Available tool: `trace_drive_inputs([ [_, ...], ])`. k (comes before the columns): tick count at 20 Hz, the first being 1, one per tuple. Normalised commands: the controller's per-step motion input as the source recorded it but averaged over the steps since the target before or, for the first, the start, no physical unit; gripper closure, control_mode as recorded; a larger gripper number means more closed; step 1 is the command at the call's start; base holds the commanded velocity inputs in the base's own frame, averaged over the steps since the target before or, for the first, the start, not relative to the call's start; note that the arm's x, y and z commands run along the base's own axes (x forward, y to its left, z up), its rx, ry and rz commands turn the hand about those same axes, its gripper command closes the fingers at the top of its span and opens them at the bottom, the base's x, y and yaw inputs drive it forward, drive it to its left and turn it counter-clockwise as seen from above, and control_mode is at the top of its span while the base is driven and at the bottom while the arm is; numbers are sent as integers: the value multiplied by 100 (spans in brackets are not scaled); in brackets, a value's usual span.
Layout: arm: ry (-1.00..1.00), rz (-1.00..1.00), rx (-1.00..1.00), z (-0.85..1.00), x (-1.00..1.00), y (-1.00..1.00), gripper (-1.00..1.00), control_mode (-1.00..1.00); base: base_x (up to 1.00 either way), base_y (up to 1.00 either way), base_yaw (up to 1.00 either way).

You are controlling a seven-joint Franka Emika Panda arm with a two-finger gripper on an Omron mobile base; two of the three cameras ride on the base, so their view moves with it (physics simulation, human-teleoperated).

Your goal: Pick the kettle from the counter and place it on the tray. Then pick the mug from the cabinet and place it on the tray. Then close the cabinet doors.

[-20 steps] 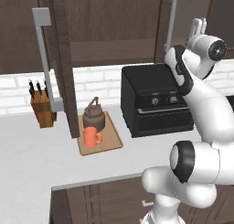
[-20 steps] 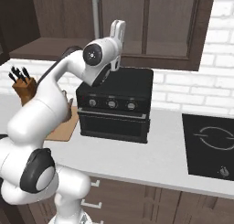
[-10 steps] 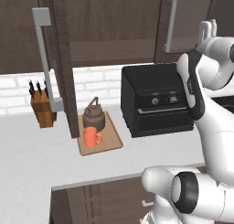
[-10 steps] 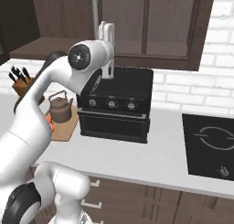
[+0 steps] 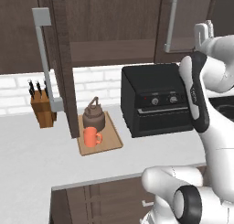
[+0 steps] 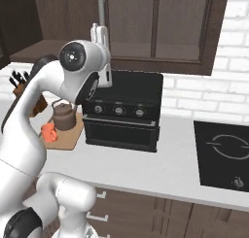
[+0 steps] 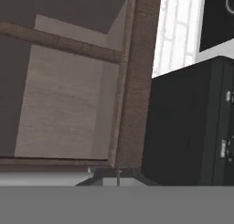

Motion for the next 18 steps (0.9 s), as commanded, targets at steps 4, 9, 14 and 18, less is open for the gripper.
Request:
trace_drive_inputs([
  [4, 0, 3, -12, -17, -69, 81, 100, -100, 0, 0, 0],
  [9, -1, 5, -19, -13, -89, 100, 100, -100, 0, 0, 0],
  [14, -3, 5, -14, 0, -93, 100, 100, -100, 0, 0, 0],
  [18, -6, 5, -12, 0, -100, 100, 100, -100, 0, 0, 0],
])
